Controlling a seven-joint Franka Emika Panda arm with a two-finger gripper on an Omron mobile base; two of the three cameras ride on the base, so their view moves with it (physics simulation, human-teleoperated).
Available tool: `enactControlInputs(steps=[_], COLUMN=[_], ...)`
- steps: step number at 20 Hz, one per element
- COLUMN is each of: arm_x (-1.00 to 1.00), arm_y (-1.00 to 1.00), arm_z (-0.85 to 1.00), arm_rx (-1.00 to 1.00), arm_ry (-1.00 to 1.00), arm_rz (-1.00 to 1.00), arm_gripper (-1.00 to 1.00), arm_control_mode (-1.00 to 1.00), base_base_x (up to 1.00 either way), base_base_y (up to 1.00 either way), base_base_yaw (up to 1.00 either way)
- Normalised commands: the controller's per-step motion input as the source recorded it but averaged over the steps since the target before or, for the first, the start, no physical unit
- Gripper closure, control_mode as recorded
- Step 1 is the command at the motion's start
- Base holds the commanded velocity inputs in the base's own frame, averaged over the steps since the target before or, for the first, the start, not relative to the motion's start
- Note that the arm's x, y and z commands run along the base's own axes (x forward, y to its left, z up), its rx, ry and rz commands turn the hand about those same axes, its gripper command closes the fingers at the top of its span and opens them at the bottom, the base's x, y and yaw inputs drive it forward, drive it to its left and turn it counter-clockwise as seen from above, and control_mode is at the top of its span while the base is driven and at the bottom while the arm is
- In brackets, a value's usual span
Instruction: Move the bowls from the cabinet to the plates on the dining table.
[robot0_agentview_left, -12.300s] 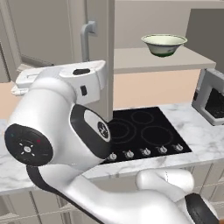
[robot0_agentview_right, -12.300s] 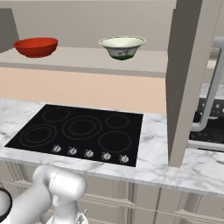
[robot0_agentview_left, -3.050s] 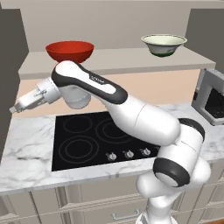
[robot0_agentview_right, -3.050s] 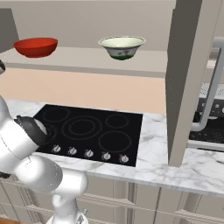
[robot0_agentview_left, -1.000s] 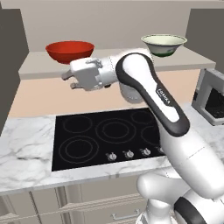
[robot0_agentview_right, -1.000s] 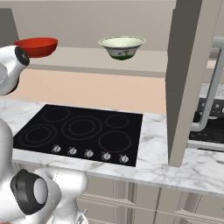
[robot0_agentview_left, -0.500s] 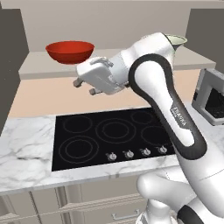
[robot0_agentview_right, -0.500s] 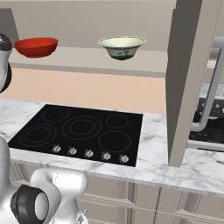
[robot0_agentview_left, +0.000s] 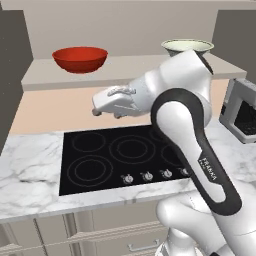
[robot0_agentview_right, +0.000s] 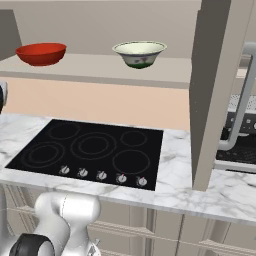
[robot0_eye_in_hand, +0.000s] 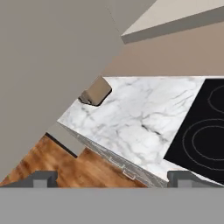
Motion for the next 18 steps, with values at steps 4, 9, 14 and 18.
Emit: enactControlInputs(steps=[4,9,14,18], arm_x=[0.51,0.52,0.44,0.33], arm_y=[-0.12,-0.06,-0.12,-0.27], arm_z=[0.10,0.38,0.41,0.27], arm_rx=[0.04,0.06,0.03,0.00], arm_ry=[-0.01,-0.01,0.01,0.04], arm_rz=[-0.09,-0.30,-0.32,-0.32], arm_gripper=[-1.00,-1.00,-1.00,-1.00], arm_control_mode=[-1.00,-1.00,-1.00,-1.00], base_base_x=[0.00,0.00,0.00,0.00], base_base_y=[0.00,0.00,0.00,0.00], base_base_yaw=[0.00,0.00,0.00,0.00])
